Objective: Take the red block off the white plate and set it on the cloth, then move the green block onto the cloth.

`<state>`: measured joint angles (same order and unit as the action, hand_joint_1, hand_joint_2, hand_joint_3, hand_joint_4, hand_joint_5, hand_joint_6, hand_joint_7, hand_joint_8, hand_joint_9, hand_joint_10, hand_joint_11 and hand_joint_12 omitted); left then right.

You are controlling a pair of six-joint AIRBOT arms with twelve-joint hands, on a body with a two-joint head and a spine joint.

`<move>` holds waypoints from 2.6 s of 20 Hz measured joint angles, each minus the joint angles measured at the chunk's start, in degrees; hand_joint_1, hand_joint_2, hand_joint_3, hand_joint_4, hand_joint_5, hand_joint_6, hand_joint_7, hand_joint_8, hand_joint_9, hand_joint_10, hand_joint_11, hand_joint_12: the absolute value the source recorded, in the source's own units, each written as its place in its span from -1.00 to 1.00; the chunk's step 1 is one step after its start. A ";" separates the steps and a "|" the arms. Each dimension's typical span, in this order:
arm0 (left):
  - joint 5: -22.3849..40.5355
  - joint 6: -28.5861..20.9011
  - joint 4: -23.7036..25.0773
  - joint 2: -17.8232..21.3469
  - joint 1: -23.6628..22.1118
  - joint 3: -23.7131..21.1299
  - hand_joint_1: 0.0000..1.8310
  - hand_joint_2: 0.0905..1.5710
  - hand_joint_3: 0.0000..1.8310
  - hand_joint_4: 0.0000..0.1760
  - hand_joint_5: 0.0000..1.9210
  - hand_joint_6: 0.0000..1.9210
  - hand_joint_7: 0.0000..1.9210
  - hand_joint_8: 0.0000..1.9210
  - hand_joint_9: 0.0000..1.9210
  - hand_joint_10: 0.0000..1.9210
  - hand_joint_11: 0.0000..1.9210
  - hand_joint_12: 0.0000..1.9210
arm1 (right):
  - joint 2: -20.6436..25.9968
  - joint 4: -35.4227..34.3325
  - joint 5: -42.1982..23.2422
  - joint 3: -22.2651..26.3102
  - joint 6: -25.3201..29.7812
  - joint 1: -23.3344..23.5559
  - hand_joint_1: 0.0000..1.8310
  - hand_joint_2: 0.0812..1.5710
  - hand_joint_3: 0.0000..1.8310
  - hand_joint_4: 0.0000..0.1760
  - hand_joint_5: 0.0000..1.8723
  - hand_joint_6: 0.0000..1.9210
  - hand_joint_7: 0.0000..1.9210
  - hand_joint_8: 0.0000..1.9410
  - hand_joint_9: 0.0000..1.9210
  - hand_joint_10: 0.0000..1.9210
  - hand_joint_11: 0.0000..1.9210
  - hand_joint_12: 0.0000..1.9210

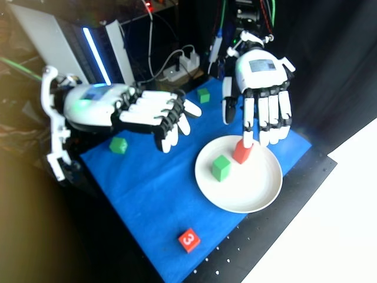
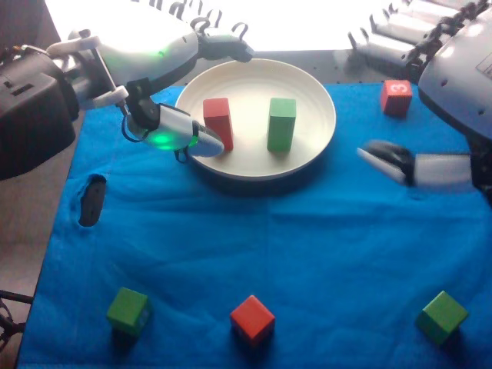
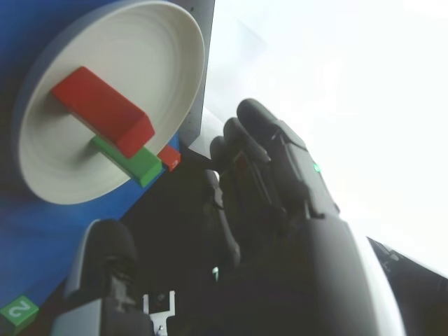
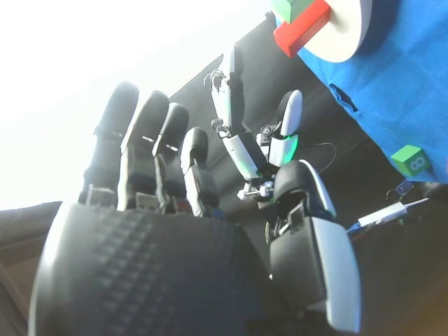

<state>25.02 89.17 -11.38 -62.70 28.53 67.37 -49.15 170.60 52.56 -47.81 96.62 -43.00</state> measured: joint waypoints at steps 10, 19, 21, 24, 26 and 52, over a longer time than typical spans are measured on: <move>-2.32 -4.09 -0.63 -3.63 0.00 5.18 -0.06 0.22 -1.00 -0.33 -0.56 -0.98 -0.60 -0.99 -0.62 -0.85 -1.00 0.33 | -0.07 0.00 -0.24 0.00 0.11 0.00 0.00 -0.02 -0.79 -1.00 -0.34 -0.27 -0.39 -0.07 -0.46 0.18 -0.63 0.72; -6.84 -5.86 -0.63 -6.62 0.00 8.33 0.07 0.20 -1.00 -1.00 -0.44 -0.96 -0.45 -0.97 -0.49 -0.68 -0.98 0.56 | -0.28 0.00 -0.22 -0.02 0.13 0.00 0.01 0.10 -0.90 -1.00 -0.38 -0.24 -0.46 0.03 -0.53 0.27 -0.67 0.76; -6.99 -5.84 -0.63 -7.06 0.00 8.57 0.07 0.22 -1.00 -1.00 -0.38 -0.97 -0.37 -0.97 -0.46 -0.55 -0.87 0.54 | -0.28 0.00 -0.24 -0.02 0.11 0.00 0.01 0.09 -0.93 -1.00 -0.37 -0.21 -0.43 0.03 -0.47 0.26 -0.60 0.74; -7.26 -5.86 -0.68 -7.67 0.11 9.44 0.10 0.28 -1.00 -0.87 -0.26 -0.96 -0.25 -0.95 -0.49 -0.10 -0.69 0.69 | -0.28 0.00 -0.24 -0.04 0.13 0.00 0.01 0.09 -0.93 -1.00 -0.37 -0.19 -0.41 0.05 -0.46 0.27 -0.59 0.75; -7.37 -5.86 -0.76 -8.02 0.35 9.77 0.17 0.30 -0.99 -1.00 -0.17 -0.94 -0.16 -0.91 -0.40 0.03 -0.53 0.69 | -0.28 0.00 -0.22 -0.07 0.11 0.00 0.02 0.09 -0.93 -1.00 -0.39 -0.19 -0.43 0.04 -0.46 0.26 -0.58 0.74; 21.46 -33.33 10.80 11.93 11.28 -8.04 0.48 0.45 -1.00 -1.00 -0.20 0.19 -0.03 0.18 -0.12 0.38 -0.32 0.58 | -0.28 0.00 -0.26 -0.07 0.13 0.00 0.17 0.00 -0.91 -1.00 -0.31 -0.29 -0.37 0.11 -0.42 0.30 -0.57 0.71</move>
<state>46.48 55.83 -0.58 -50.76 39.81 59.33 -49.43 170.60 52.29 -47.88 96.75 -43.00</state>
